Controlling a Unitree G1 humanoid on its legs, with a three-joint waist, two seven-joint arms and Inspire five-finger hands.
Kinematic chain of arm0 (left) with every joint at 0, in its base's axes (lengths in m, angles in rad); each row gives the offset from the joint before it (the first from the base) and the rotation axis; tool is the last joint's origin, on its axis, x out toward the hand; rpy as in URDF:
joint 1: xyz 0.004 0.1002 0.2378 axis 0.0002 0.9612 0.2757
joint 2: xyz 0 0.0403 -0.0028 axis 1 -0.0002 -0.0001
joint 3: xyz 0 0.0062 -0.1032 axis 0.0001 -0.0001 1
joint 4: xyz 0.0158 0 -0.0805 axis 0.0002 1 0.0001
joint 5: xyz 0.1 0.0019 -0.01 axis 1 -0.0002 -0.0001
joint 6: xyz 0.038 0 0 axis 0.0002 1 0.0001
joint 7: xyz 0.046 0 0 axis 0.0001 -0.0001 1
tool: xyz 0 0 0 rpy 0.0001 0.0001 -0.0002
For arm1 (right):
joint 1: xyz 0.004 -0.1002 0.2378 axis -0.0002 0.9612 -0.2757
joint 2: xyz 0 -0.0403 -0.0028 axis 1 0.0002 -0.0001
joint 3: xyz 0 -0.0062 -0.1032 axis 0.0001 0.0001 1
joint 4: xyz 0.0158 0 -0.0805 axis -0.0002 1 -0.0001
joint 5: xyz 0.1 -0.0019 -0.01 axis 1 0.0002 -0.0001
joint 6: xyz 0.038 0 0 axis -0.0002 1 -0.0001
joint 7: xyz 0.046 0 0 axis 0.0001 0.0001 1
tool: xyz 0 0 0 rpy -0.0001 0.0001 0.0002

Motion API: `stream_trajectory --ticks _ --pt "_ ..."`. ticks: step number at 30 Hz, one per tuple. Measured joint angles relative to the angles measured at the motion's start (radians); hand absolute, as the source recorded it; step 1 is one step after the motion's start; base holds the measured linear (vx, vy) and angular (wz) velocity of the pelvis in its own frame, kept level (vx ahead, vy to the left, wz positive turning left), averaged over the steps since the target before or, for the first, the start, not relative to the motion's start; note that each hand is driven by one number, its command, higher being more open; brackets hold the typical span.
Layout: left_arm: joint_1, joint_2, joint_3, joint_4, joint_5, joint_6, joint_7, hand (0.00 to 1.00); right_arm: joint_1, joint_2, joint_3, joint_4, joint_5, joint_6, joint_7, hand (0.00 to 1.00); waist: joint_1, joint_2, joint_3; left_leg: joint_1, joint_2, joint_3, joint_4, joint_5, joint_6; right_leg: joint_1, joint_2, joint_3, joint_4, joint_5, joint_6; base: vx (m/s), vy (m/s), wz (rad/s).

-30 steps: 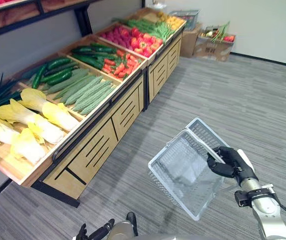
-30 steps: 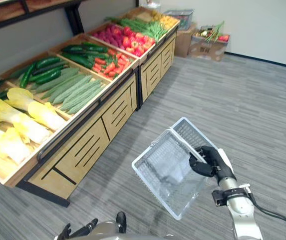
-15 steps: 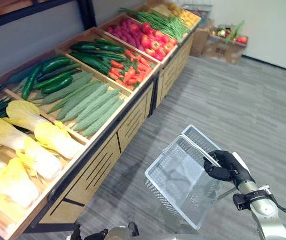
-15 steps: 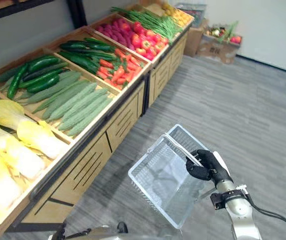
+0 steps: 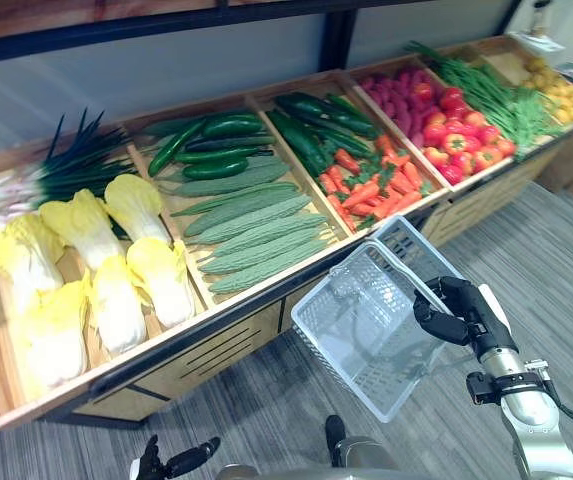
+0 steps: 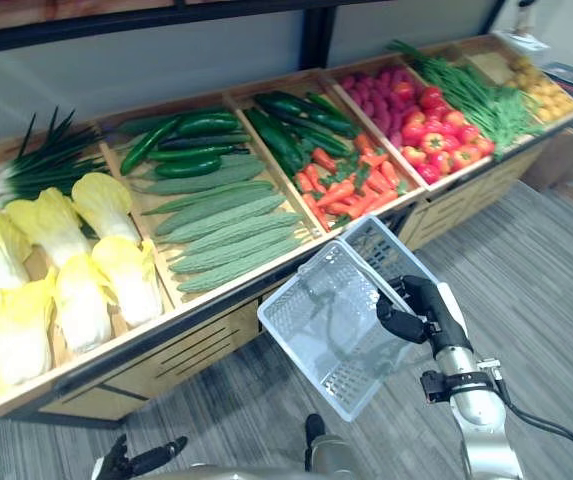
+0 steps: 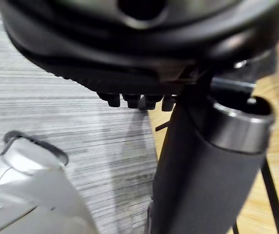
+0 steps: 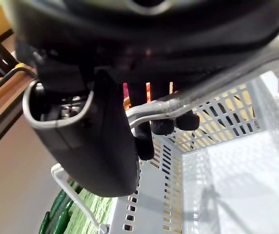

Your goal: Pick vegetable in the basket

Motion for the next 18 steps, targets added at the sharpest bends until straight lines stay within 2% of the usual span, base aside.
stream_trajectory --ticks 1,2,4,6,9,11,13,15,17,18 --pt "0.001 -0.016 0.019 0.004 -0.007 0.010 -0.001 1.00 0.002 0.000 0.000 0.003 0.001 0.008 -0.009 0.00 -0.001 -0.004 0.000 0.010 0.004 -0.009 -0.022 0.031 -0.027 0.025 -0.006 -0.022 -0.026 0.000 -0.001 0.10 -0.192 0.50" --pt "0.001 -0.016 0.020 0.005 -0.007 0.013 0.000 1.00 0.002 0.001 0.000 0.003 0.001 0.008 -0.010 0.00 -0.001 -0.005 -0.001 0.012 0.004 -0.008 -0.027 0.038 -0.034 0.029 -0.009 -0.026 -0.030 0.000 -0.001 0.08 -0.162 0.46" --pt "0.001 -0.010 0.025 0.007 -0.007 0.013 0.006 1.00 0.002 0.006 0.002 0.010 0.001 0.009 -0.011 0.00 -0.004 -0.017 -0.011 0.018 -0.011 -0.007 -0.064 0.100 -0.050 0.061 -0.031 -0.055 -0.072 0.006 -0.006 0.04 -0.144 0.44" --pt "0.001 -0.005 0.025 0.006 -0.013 0.012 0.014 1.00 0.000 0.012 0.003 0.030 0.001 0.012 -0.011 0.00 -0.002 -0.022 -0.022 0.013 -0.016 -0.006 -0.086 0.135 -0.066 0.077 -0.041 -0.071 -0.109 0.023 -0.012 0.01 -0.096 0.36" --pt "0.003 -0.008 0.023 0.008 -0.029 0.011 0.026 1.00 -0.001 0.018 0.005 0.069 0.001 0.016 -0.011 0.00 -0.003 -0.019 -0.023 0.003 -0.011 0.000 -0.093 0.172 -0.085 0.118 -0.047 -0.109 -0.171 0.052 -0.022 -0.03 -0.084 0.36" --pt "0.005 -0.008 0.023 0.007 -0.029 0.011 0.035 1.00 0.000 0.019 0.003 0.100 0.000 0.019 -0.011 0.00 -0.008 -0.014 -0.024 -0.011 0.000 0.051 -0.084 0.186 -0.083 0.131 -0.053 -0.140 -0.184 0.056 -0.028 -0.06 -0.045 0.46" --pt "0.005 -0.007 0.020 0.006 -0.028 0.010 0.042 1.00 0.012 0.026 -0.022 0.130 -0.001 0.019 -0.011 0.00 -0.027 -0.012 -0.022 -0.041 0.009 0.168 -0.083 0.224 -0.065 0.145 -0.075 -0.206 -0.185 0.051 -0.035 -0.12 -0.055 0.87" --pt "0.006 -0.010 0.014 0.006 -0.027 0.010 0.042 1.00 0.037 0.047 -0.077 0.140 -0.003 0.019 -0.013 0.00 -0.036 -0.006 -0.025 -0.036 0.009 0.227 -0.119 0.253 -0.047 0.156 -0.090 -0.254 -0.185 0.045 -0.041 -0.13 -0.065 0.94" --pt "0.014 -0.014 0.014 0.007 -0.027 0.009 0.039 1.00 0.052 0.065 -0.148 0.159 -0.004 0.019 -0.026 0.00 -0.050 0.008 -0.026 -0.017 0.005 0.262 -0.192 0.277 -0.037 0.167 -0.097 -0.304 -0.187 0.031 -0.035 -0.10 -0.017 0.78" --pt "0.022 -0.018 0.014 0.009 -0.028 0.009 0.036 1.00 0.052 0.066 -0.191 0.175 -0.005 0.019 -0.041 0.00 -0.058 0.029 -0.031 -0.006 0.007 0.270 -0.240 0.280 -0.034 0.168 -0.096 -0.326 -0.187 0.031 -0.032 -0.11 0.030 0.55"
